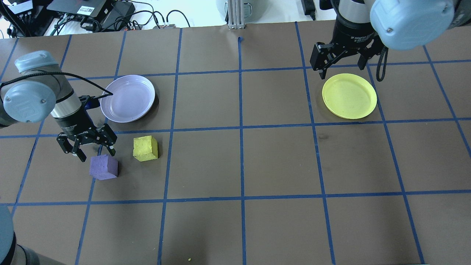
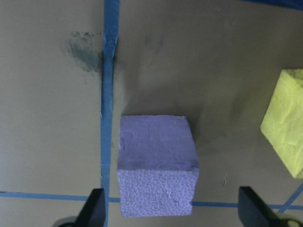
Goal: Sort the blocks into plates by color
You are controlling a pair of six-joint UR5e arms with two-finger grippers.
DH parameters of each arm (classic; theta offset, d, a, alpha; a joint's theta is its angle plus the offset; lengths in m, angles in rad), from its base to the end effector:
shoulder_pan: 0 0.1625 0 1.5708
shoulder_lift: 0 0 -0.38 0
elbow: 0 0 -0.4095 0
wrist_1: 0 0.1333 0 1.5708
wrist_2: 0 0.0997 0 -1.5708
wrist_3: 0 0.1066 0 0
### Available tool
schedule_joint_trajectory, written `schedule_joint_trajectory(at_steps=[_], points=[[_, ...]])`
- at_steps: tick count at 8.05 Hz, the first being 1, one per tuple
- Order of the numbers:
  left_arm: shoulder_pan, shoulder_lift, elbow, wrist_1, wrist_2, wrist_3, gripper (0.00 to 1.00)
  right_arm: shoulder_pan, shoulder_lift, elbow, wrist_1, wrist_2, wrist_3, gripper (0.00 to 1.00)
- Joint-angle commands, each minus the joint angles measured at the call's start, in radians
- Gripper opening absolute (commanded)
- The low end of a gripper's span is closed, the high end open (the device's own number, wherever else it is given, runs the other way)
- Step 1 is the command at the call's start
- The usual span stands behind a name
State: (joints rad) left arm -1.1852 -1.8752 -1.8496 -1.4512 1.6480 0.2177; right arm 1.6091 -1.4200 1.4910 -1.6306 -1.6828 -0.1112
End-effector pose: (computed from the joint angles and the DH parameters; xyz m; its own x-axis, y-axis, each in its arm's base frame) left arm 0.0712 -0.5079 0.1599 -0.9873 -0.1559 0.0292 -0.1261 0.8833 0.4515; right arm 0.1429 -0.5590 0.4021 -0.9826 -0.1499 0.1098 -0.1482 0.9887 0.0235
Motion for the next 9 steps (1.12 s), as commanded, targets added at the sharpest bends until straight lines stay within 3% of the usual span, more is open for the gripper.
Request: schedule_joint_trajectory(at_steps=[1,3,4,5,7,9], points=[[0.001,-0.015,-0.045,0.021,0.004,-0.003,1.0,-0.001,0.0,0.0,0.0,0.0,-0.001,1.0],[0.001,-0.022,-0.048,0.043,0.007,0.008,0.99,0.0,0.001,0.0,0.0,0.0,0.001,1.0],[0.001,-0.024,-0.048,0.061,0.013,0.028,0.69,0.0,0.001,0.0,0.0,0.0,-0.001,1.0],[0.001,-0.028,-0.048,0.101,0.016,0.09,0.54,0.0,0.001,0.0,0.0,0.0,0.001,1.0],[0.004,-0.032,-0.046,0.112,0.012,0.133,0.42,0.0,0.001,0.0,0.0,0.0,-0.001,1.0],[0.012,-0.009,-0.045,0.11,0.006,0.181,0.43,0.0,0.003,0.0,0.0,0.002,0.001,1.0]])
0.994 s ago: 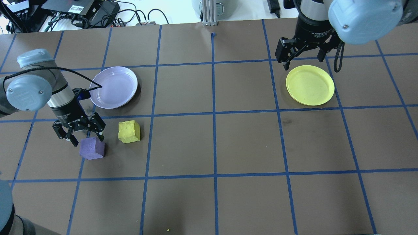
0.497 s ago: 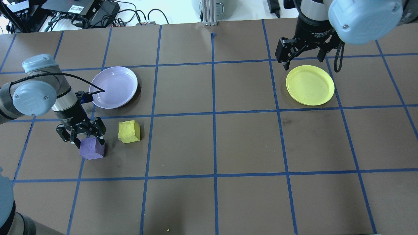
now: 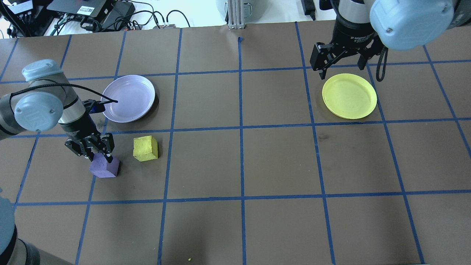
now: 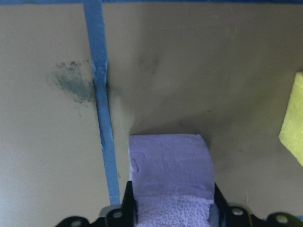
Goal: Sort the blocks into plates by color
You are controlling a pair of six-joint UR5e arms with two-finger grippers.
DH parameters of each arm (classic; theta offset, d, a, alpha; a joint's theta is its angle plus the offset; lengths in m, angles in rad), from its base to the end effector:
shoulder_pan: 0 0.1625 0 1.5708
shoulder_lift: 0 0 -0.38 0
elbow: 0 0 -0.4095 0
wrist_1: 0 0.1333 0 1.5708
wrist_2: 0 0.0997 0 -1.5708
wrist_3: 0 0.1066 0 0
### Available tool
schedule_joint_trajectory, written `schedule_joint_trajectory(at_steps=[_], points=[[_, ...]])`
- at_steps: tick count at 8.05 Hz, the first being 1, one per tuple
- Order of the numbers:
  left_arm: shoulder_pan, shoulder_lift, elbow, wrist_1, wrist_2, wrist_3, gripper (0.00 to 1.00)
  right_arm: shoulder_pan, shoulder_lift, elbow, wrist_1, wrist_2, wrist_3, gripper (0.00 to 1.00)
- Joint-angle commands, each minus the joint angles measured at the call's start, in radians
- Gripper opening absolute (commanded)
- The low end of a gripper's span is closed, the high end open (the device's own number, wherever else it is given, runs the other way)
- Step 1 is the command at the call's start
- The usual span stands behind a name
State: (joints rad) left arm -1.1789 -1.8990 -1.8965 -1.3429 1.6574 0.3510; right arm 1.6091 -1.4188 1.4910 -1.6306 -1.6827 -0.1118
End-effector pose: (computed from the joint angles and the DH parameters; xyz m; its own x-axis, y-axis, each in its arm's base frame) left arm 0.0742 -0.5043 0.1352 -0.9970 -0.0369 0.0681 -0.0053 0.9097 0.4151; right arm 0.1429 -0.5593 0.4014 -0.9825 -0.1507 0.1096 -0.1488 0.9886 0.0248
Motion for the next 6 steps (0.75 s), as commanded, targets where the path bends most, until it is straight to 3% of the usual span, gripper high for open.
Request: schedule_joint_trajectory(at_steps=[1,3,4,6], points=[[0.007,0.017,0.008,-0.019,0.002,0.054,0.45,0.0,0.001,0.0,0.0,0.0,0.0,1.0],[0.001,0.056,0.02,-0.08,0.005,0.057,0.52,0.0,0.001,0.0,0.0,0.0,0.001,1.0],[-0.002,0.048,0.074,-0.091,0.005,0.057,0.58,0.0,0.001,0.0,0.0,0.0,0.0,1.0],[-0.013,-0.045,0.295,-0.217,-0.007,0.065,0.55,0.0,0.001,0.0,0.0,0.0,0.0,1.0]])
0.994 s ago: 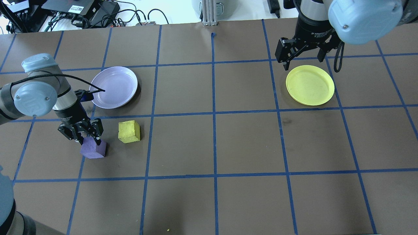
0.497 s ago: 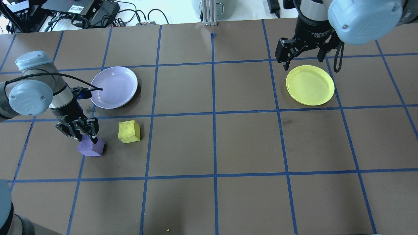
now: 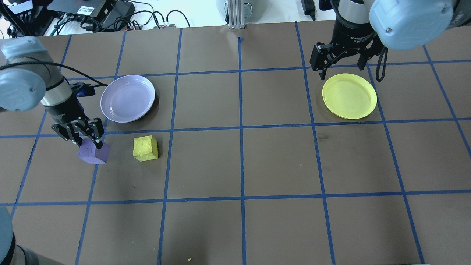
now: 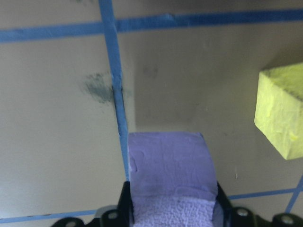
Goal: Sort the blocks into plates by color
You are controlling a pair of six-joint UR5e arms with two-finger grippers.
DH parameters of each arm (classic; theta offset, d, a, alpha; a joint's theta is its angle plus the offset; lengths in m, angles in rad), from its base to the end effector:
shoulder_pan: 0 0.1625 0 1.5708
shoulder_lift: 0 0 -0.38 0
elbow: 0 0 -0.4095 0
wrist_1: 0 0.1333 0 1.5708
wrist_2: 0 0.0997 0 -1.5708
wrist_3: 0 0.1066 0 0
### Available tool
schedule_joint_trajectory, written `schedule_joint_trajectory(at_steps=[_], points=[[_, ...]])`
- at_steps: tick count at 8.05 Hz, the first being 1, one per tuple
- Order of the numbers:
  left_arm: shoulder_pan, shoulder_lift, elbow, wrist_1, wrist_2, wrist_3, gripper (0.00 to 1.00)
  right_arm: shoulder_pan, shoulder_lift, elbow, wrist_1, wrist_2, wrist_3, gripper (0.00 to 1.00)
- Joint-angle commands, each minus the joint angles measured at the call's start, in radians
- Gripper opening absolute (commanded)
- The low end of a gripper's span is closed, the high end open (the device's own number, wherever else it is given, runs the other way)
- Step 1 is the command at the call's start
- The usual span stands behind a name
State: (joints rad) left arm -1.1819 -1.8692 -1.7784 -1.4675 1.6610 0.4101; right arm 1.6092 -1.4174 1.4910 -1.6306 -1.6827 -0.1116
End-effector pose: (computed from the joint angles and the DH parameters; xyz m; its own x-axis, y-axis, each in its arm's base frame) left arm 0.0827 -0.5281 0.1905 -0.9965 0.0231 0.0803 0.0529 0.9182 0.3925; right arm 0.1430 -0.5596 0.4006 -0.9825 -0.1507 0.1094 -0.1487 0.9885 0.0261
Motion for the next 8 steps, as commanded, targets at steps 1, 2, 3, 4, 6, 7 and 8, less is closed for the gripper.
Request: schedule_joint_trajectory(at_steps=[1,2,3,4,6,7,8], points=[[-0.016,-0.149,0.292,-0.094,-0.013,0.013,0.55,-0.002,0.0,0.0,0.0,0.001,0.0,1.0],[-0.042,-0.216,0.4,-0.108,-0.021,0.013,0.57,0.0,0.0,0.0,0.0,0.0,0.0,1.0],[-0.082,-0.284,0.484,-0.106,-0.023,0.012,0.57,-0.002,0.0,0.0,0.0,0.001,0.0,1.0],[-0.1,-0.341,0.538,-0.105,-0.027,0.009,0.57,-0.002,0.0,0.0,0.0,0.0,0.0,1.0],[-0.1,-0.369,0.562,-0.091,-0.066,0.01,0.65,0.0,0.0,0.0,0.0,0.001,0.0,1.0],[-0.102,-0.37,0.562,-0.086,-0.067,0.012,0.66,0.0,0.0,0.0,0.0,0.0,0.0,1.0],[-0.1,-0.37,0.562,-0.085,-0.066,0.012,0.66,0.0,0.0,0.0,-0.002,0.0,0.001,1.0]])
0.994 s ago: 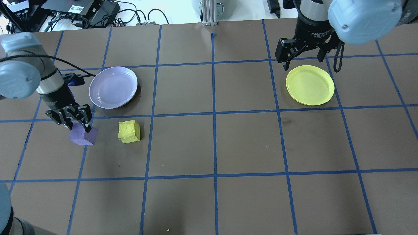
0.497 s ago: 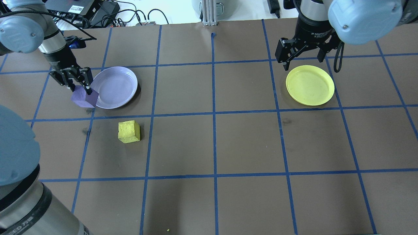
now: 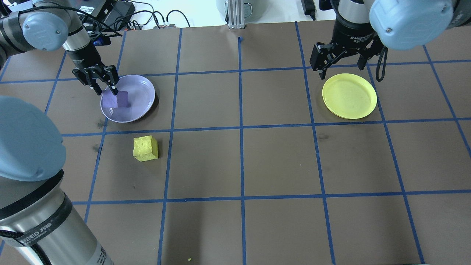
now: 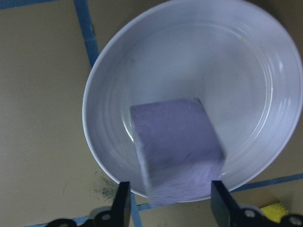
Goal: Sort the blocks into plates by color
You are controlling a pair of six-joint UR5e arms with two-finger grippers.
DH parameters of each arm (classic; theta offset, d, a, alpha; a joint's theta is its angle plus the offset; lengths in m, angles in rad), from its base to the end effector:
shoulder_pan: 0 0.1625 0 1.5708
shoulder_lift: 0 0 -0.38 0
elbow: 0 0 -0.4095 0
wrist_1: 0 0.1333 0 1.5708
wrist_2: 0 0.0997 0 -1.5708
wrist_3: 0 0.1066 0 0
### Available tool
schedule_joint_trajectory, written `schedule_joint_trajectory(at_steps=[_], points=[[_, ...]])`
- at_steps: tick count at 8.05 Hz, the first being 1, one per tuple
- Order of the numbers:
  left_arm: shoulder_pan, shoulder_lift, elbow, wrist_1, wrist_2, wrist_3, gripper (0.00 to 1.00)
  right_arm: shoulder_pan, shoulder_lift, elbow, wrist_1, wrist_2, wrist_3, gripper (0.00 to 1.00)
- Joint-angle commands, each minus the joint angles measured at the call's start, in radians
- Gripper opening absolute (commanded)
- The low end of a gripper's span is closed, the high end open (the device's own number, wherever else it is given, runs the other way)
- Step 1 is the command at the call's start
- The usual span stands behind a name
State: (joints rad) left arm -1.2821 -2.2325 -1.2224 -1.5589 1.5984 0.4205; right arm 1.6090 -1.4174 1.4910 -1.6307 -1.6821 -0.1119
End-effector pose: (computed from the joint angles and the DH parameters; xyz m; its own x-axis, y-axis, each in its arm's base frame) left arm 0.0705 -0.6953 0.2047 -0.9879 0.1210 0.0971 0.1439 0.9486 0.2818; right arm 0.1429 -0.5596 0.4006 -0.9826 -0.1508 0.1088 -0.1488 0.9885 0.0260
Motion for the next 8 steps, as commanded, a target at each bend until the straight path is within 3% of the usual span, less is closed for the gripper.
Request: schedule_joint_trajectory(at_steps=[1,3,6,8], points=[[0.0,-0.012,0.006,0.023,0.008,-0.003,0.77,0.0,0.0,0.0,-0.001,-0.001,0.001,1.0],[-0.002,0.0,0.004,0.045,0.003,-0.04,0.99,0.0,0.0,0.0,-0.001,-0.001,0.001,1.0],[-0.028,0.144,-0.018,-0.029,-0.001,-0.121,1.0,0.0,-0.001,0.0,0.0,0.001,0.001,1.0],[-0.123,0.232,-0.205,0.024,0.0,-0.286,1.0,0.0,0.0,0.0,0.0,0.001,0.001,1.0]])
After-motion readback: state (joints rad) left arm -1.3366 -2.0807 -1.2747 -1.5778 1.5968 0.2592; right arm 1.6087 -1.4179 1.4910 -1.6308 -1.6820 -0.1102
